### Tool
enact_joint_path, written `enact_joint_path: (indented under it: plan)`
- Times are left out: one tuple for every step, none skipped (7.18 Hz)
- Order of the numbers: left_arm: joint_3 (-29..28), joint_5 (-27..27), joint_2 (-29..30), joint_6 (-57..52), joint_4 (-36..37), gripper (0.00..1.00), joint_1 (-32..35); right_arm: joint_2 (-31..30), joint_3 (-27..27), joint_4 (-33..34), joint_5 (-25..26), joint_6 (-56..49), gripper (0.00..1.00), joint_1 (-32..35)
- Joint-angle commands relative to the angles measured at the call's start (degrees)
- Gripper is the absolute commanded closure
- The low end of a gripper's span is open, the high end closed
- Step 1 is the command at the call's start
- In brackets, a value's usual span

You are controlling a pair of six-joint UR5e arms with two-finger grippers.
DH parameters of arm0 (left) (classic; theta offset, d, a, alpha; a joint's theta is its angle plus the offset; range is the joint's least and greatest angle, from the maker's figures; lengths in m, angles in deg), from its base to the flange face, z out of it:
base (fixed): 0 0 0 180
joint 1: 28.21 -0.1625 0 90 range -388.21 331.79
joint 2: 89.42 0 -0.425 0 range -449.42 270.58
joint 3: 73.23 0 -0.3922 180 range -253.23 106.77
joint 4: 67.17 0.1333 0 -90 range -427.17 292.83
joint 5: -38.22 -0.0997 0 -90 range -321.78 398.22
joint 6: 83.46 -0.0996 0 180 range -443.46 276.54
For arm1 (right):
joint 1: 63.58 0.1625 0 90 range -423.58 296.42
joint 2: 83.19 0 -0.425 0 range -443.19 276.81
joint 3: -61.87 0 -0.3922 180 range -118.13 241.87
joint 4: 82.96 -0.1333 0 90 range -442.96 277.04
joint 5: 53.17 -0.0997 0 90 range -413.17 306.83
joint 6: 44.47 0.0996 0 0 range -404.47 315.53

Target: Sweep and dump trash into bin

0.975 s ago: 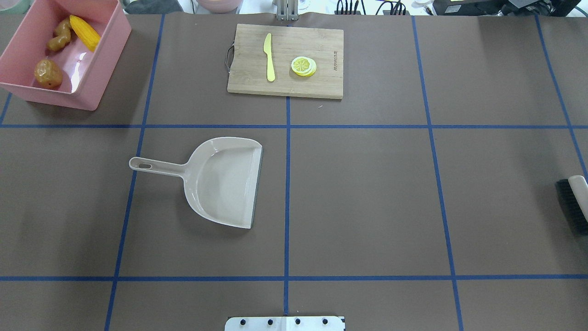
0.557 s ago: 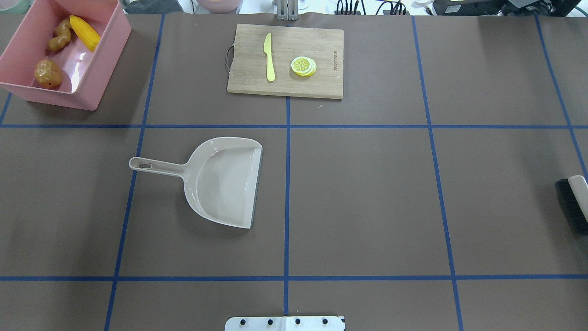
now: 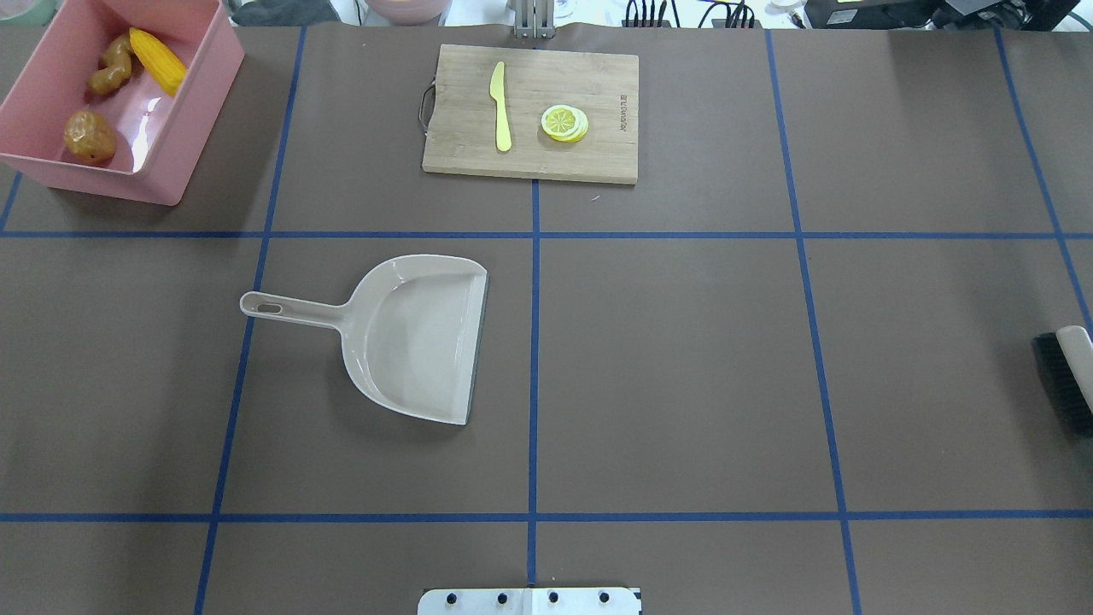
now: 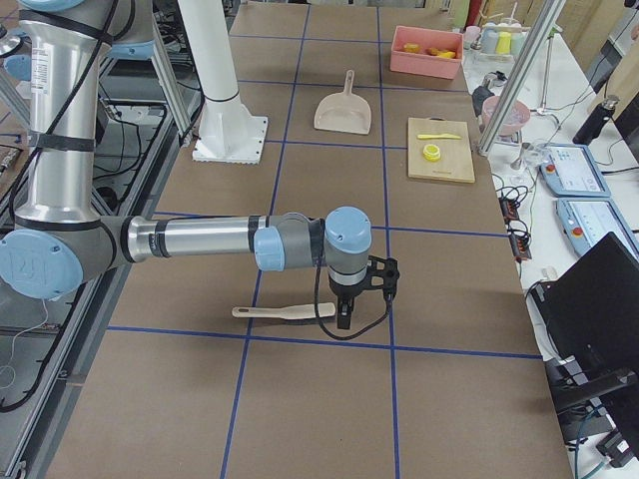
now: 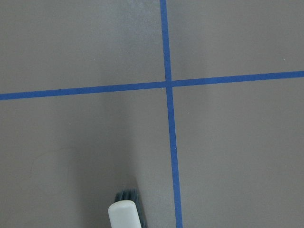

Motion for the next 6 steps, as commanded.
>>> enact_joint_path:
  plan:
    - [-0.16,-0.48,-1.67,0.07,0.16,0.01,0.05,0.0,-0.09,-0.04,0.0,0.08,0.0,0.0]
    - [-0.07,-0.48,-2.37,0.07,0.16,0.01,0.05,0.0,0.0,-0.04,0.0,-0.01,0.0,0.26]
    - [-0.07,-0.4,-2.46,0.07,0.25,0.01,0.05,0.0,-0.09,-0.04,0.0,-0.01,0.0,0.27]
    - [0.1,-0.48,-2.81,0.07,0.16,0.01,0.05,0.0,-0.09,-0.04,-0.09,-0.01,0.0,0.27]
    - [-0.16,-0.48,-2.29,0.07,0.16,0.01,-0.03,0.0,-0.09,-0.04,0.0,-0.01,0.0,0.27]
    - [0.71,-0.4,-2.63,0.16,0.16,0.01,0.23,0.0,-0.09,-0.04,-0.09,-0.01,0.0,0.27]
